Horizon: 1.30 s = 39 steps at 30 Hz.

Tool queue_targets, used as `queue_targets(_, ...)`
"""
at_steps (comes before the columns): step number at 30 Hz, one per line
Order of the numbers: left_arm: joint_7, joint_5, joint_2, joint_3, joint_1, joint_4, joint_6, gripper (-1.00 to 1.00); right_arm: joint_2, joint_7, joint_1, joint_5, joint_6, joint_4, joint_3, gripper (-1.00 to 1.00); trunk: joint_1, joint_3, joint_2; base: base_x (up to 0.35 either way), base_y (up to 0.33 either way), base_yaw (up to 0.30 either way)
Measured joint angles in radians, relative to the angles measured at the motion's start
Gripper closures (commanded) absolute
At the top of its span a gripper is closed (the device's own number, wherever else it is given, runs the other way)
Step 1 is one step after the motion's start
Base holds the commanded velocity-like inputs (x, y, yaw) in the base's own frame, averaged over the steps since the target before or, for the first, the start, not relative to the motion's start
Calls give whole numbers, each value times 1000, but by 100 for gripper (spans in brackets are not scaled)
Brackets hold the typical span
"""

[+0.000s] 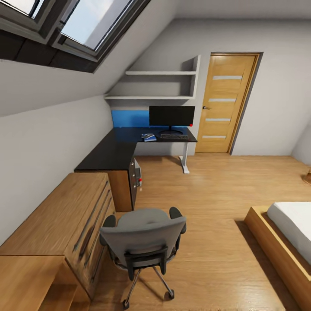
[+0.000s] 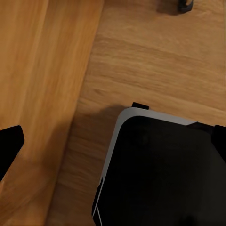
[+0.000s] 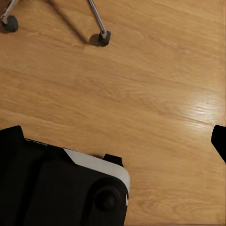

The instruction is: In the bedroom, organize the workspace by keeping the computer under the desk, ensuring the monitor is on the desk, placing the keyboard on the desk next to the monitor, placing the mouse on the desk next to the keyboard, moving the folder from the swivel chair onto the desk next to the mouse, stacking the notebook on top of the folder with the pen on top of the notebook, and positioning the swivel chair next to the desk.

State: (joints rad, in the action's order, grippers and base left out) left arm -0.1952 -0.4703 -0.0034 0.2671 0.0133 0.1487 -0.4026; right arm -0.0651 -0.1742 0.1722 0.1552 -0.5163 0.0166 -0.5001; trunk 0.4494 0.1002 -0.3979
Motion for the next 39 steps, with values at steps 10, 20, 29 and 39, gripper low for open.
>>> queue_targets(10,0,0,0,0,0,0,0,-100,1,0,0,0,0,0,0,-100,0,4,0,0,105,-276)
queue_targets(20,0,-2,0,-2,0,0,-1,-100,0,0,0,1,1,0,1,-100,0,7,0,0,161,-254)
queue_targets(29,0,-2,0,-3,0,0,-2,-100,-2,-1,0,4,2,0,1,-100,0,11,0,0,16,-80)
queue_targets(39,0,-2,0,-1,0,1,-4,-100,-3,-2,0,5,4,1,1,-100,0,12,0,0,2,-9)
